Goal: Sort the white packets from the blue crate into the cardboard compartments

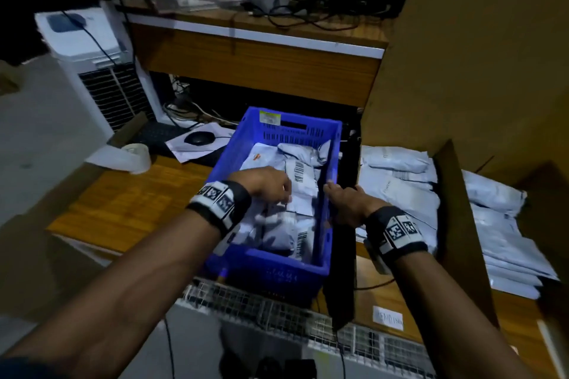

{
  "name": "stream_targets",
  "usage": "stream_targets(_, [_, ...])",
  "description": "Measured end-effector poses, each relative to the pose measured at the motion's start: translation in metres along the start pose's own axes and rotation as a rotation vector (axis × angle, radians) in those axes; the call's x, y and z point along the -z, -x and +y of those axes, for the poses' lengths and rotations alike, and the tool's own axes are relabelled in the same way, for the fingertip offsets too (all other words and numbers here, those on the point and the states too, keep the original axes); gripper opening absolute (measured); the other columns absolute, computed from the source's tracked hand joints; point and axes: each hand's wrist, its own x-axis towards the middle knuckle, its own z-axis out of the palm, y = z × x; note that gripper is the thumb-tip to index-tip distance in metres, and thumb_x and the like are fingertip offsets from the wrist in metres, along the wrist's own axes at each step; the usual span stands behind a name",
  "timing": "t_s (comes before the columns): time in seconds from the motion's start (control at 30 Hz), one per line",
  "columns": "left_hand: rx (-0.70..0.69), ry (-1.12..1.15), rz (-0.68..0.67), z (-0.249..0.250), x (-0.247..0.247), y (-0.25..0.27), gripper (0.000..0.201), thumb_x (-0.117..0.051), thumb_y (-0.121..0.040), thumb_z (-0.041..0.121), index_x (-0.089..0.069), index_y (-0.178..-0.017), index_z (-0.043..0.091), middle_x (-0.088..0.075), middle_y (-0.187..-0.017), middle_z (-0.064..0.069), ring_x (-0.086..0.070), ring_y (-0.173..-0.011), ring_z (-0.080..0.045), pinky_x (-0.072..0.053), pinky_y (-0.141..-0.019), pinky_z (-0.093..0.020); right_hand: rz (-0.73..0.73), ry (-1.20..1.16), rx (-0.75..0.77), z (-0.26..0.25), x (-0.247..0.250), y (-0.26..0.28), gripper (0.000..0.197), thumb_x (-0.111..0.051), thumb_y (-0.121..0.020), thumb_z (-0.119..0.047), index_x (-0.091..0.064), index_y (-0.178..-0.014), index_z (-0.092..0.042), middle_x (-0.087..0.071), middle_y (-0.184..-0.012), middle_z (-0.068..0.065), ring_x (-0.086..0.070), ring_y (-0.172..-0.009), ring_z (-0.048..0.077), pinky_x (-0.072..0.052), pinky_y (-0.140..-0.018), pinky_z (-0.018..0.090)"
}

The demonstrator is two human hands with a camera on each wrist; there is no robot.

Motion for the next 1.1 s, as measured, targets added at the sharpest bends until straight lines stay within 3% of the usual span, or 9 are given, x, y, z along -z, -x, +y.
stream_targets(0.17, [-0.014,-0.143,-0.006,-0.021,-0.006,-0.067,0.062,-0.066,-0.096,0.02,-0.046,-0.153,0.038,-0.054,-0.149,-0.009,-0.058,-0.127,-0.033,-0.051,-0.095,-0.037,-0.033,-0.022,-0.04,0.004,-0.003,0.002,0.096,-0.069,-0.1,-0.044,-0.009,-0.168,-0.013,0.003,-0.177,0.009,-0.024,-0.159,0.032,-0.008,-0.128,0.059])
stream_targets(0.3, [-0.06,-0.297,0.067,-0.04,-0.027,-0.107,0.076,-0.064,-0.095,0.014,-0.033,-0.158,0.042,-0.018,-0.168,-0.02,-0.051,-0.137,-0.045,-0.052,-0.095,-0.047,-0.062,-0.035,-0.079,0.001,-0.003,-0.004,0.098,-0.071,-0.099,-0.037,-0.007,-0.169,-0.014,0.004,-0.177,0.007,-0.025,-0.159,0.03,-0.006,-0.128,0.061])
stream_targets(0.37, [-0.092,-0.339,0.169,-0.039,-0.032,-0.116,0.063,-0.061,-0.097,0.015,-0.042,-0.152,0.04,-0.022,-0.164,-0.017,-0.056,-0.128,-0.044,-0.047,-0.077,-0.043,-0.072,-0.025,-0.094,-0.002,-0.001,-0.007,0.101,-0.074,-0.098,-0.035,-0.006,-0.169,-0.013,0.004,-0.178,0.006,-0.023,-0.16,0.028,-0.004,-0.128,0.06])
stream_targets(0.5, [-0.208,-0.417,0.321,-0.033,-0.036,-0.123,0.025,-0.056,-0.102,0.017,-0.063,-0.124,0.023,-0.043,-0.143,-0.013,-0.059,-0.117,-0.04,-0.037,-0.069,-0.041,-0.111,0.0,-0.13,-0.01,0.003,-0.012,0.106,-0.077,-0.095,-0.036,-0.004,-0.169,-0.012,0.004,-0.177,0.009,-0.02,-0.161,0.028,-0.004,-0.128,0.06])
stream_targets(0.6, [-0.271,-0.377,0.393,-0.033,-0.038,-0.129,0.03,-0.041,-0.098,0.032,-0.065,-0.113,0.023,-0.053,-0.128,-0.008,-0.06,-0.113,-0.038,-0.033,-0.067,-0.039,-0.13,0.006,-0.146,-0.014,0.004,-0.017,0.11,-0.079,-0.094,-0.036,-0.002,-0.168,-0.01,0.006,-0.177,0.011,-0.015,-0.162,0.027,-0.007,-0.129,0.058])
stream_targets(0.67, [-0.262,-0.222,0.492,-0.038,-0.032,-0.13,0.042,-0.031,-0.088,0.038,-0.063,-0.112,0.026,-0.059,-0.121,-0.004,-0.061,-0.11,-0.037,-0.031,-0.06,-0.041,-0.127,-0.001,-0.154,-0.015,0.004,-0.019,0.111,-0.079,-0.094,-0.035,-0.001,-0.168,-0.008,0.005,-0.177,0.012,-0.014,-0.162,0.027,-0.01,-0.129,0.057])
stream_targets(0.83, [-0.19,0.195,0.692,-0.044,0.018,-0.091,0.014,-0.054,-0.102,0.024,-0.066,-0.109,0.024,-0.063,-0.098,-0.006,-0.051,-0.1,-0.032,-0.047,-0.08,-0.044,-0.068,0.008,-0.161,-0.023,0.003,-0.017,0.11,-0.08,-0.092,-0.037,-0.006,-0.167,-0.005,0.0,-0.176,0.017,-0.029,-0.156,0.037,-0.025,-0.124,0.051])
stream_targets(0.93, [-0.169,0.433,0.781,-0.055,0.041,-0.077,0.011,-0.059,-0.103,0.032,-0.063,-0.106,0.023,-0.063,-0.087,-0.005,-0.059,-0.093,-0.032,-0.046,-0.072,-0.039,-0.004,-0.064,-0.168,-0.019,0.002,-0.012,0.104,-0.081,-0.091,-0.039,-0.017,-0.165,-0.003,-0.016,-0.174,0.02,-0.043,-0.148,0.039,-0.037,-0.118,0.043])
stream_targets(1.1, [-0.203,0.987,0.595,-0.067,0.058,-0.046,0.044,-0.07,-0.101,0.037,-0.066,-0.131,0.004,-0.077,-0.118,-0.011,-0.073,-0.109,-0.026,-0.058,-0.091,-0.039,0.276,-0.457,-0.206,-0.024,0.016,0.009,0.084,-0.077,-0.088,-0.061,-0.053,-0.148,-0.007,-0.059,-0.149,0.013,-0.056,-0.134,0.033,-0.047,-0.108,0.041])
